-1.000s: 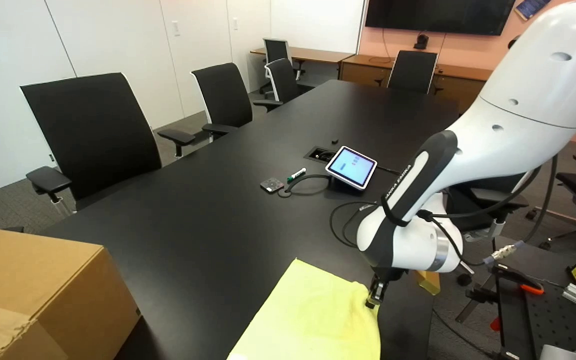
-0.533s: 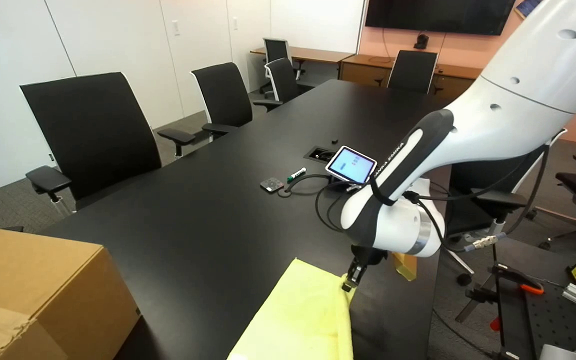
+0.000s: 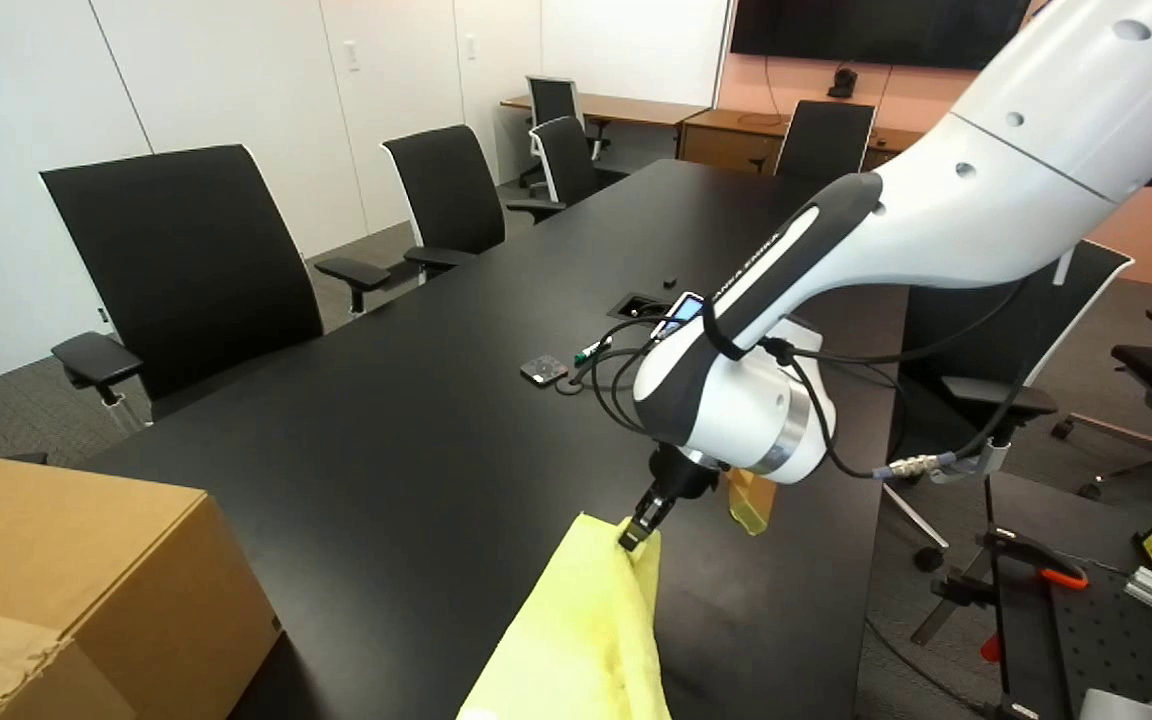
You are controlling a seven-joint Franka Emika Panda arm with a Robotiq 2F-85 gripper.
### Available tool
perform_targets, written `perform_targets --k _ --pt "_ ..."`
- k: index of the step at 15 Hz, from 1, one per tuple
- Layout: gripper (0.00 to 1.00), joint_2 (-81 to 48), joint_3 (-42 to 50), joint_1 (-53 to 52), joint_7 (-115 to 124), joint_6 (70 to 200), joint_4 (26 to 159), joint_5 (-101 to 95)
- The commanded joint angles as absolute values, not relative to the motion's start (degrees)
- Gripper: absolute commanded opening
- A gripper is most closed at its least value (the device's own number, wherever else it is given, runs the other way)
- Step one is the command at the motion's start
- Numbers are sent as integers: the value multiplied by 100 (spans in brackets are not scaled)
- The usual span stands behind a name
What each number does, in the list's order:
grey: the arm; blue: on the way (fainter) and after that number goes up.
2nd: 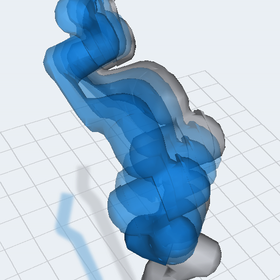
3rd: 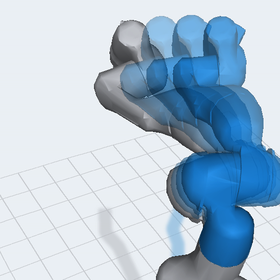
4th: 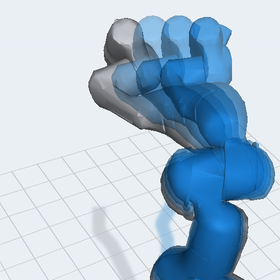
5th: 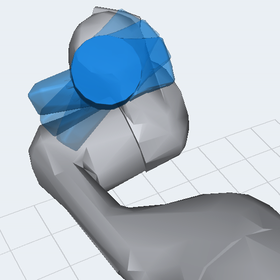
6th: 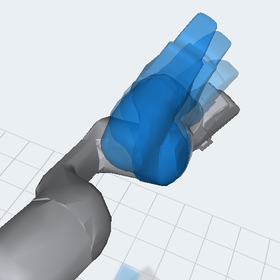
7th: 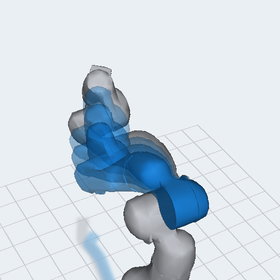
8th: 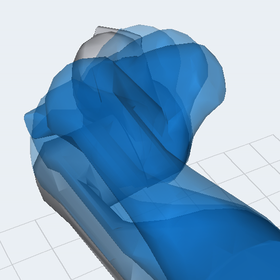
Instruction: Fold the yellow towel in half from bottom to top
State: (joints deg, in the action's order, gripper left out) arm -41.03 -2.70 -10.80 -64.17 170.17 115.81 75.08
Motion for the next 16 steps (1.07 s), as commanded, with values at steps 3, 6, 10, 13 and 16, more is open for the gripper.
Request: perform_targets --k 3,6,10,13,16 --pt "6 -4666 -544 -945 -6830 17327 10656 8035" --pt "32 -5004 -434 -1051 -6665 17656 10267 8038" --pt "55 -5336 -320 -1057 -6479 18018 9918 7936" --pt "77 -5384 -282 -1064 -6400 18179 9888 7933" --pt "100 -5070 -168 -1243 -6200 18065 10551 7791"
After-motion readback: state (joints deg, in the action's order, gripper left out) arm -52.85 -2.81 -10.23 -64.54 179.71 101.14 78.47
